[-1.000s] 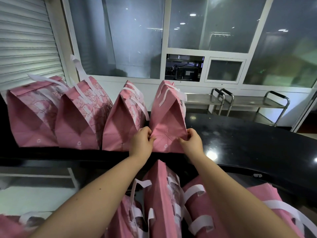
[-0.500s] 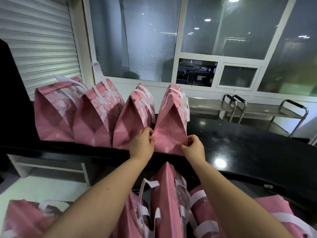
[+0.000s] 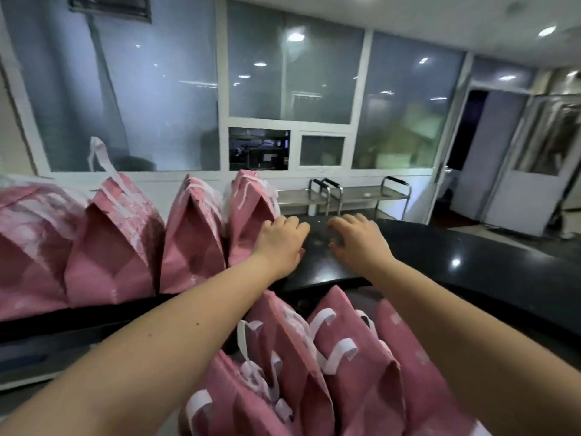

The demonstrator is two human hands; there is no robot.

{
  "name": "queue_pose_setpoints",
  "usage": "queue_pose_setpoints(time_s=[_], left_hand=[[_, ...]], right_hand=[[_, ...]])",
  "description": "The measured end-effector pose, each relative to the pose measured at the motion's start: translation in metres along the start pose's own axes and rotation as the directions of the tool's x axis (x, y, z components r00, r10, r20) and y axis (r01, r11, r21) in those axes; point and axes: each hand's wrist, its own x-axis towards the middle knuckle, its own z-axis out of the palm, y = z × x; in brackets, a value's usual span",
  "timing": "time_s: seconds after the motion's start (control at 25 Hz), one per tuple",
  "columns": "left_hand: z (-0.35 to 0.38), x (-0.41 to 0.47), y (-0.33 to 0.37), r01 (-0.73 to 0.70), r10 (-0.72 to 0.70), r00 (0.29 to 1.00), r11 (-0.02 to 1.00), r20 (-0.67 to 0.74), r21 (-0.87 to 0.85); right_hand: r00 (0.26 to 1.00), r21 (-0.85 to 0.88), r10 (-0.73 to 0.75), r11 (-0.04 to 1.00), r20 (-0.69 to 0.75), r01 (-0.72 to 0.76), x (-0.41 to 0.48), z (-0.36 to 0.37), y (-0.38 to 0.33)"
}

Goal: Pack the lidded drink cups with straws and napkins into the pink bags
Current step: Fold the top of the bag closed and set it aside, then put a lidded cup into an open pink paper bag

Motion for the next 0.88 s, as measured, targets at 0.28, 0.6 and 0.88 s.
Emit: queue_pose_setpoints(time_s=[0.28,0.6,0.88], left_hand=[[-0.057,-0.001,0.139,-0.23,0.219,0.973,0.954,-0.073,-0.191],[-0.183,-0.015,0.345,-0.6,0.519,0.79,0.762,-0.325,-0.243],[-0.31,-0.148,0.574,-0.823,0.65,0.56,0.507,-0.514,-0.256]], right_hand=[[0.956,-0.33,0.292,0.907,0.042,-0.262,-0.122,-0.122,0.043],[0.824,-0.596,0.536,0.606,-0.185,-0.528,-0.316,-0.331,0.104],[0.654,-0.777,0.718,0.263,-0.238,-0.572,-0.553,-0.503,0.092]])
